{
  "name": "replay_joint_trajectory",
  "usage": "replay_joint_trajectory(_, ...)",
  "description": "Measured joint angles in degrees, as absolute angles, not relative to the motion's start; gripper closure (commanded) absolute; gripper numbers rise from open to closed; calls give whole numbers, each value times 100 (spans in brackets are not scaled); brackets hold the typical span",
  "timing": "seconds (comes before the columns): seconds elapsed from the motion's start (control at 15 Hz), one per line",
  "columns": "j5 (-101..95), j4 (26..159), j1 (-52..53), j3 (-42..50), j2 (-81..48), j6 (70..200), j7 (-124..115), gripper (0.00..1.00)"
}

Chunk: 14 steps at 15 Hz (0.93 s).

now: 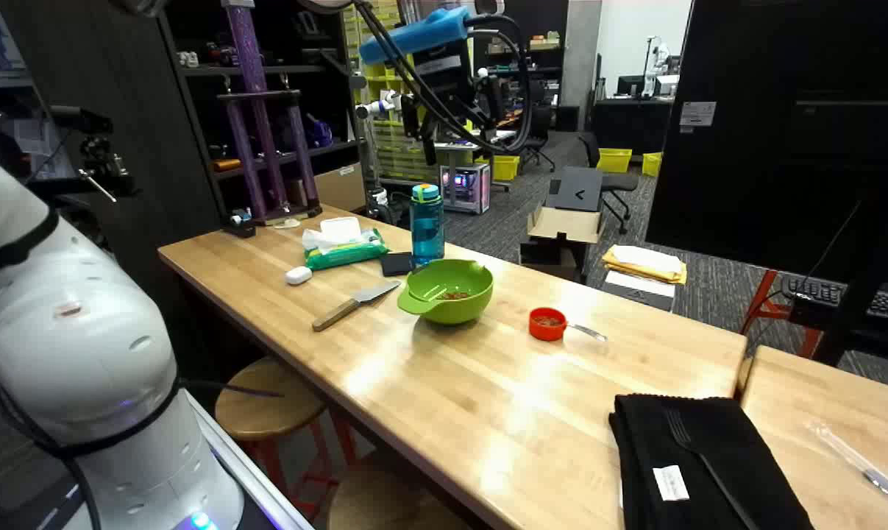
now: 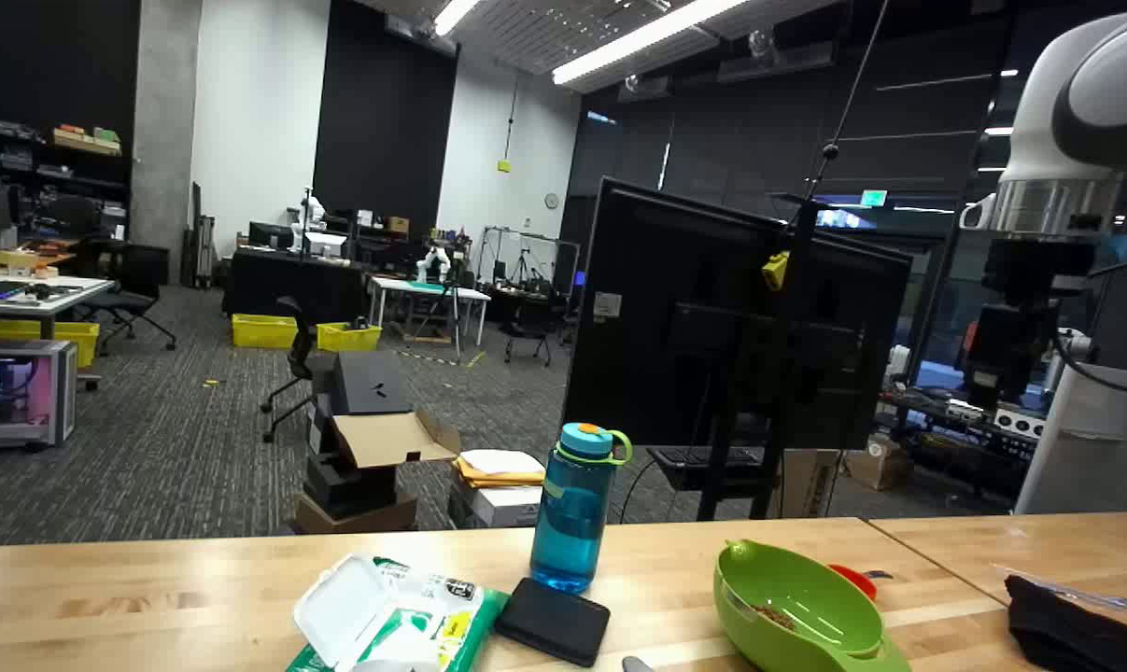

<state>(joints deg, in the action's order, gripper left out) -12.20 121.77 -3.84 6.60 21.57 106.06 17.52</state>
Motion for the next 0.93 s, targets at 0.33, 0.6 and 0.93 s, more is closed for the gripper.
replay_joint_trajectory(0.33,-1220,12169,-384,666,2143,10609,1751,0)
replay_joint_trajectory(0.6,-1213,12166,-386,751,2016,10660,1751,0)
replay_joint_trajectory(0.93,-1033,11983,-443,1067,1562,10969,1784,0)
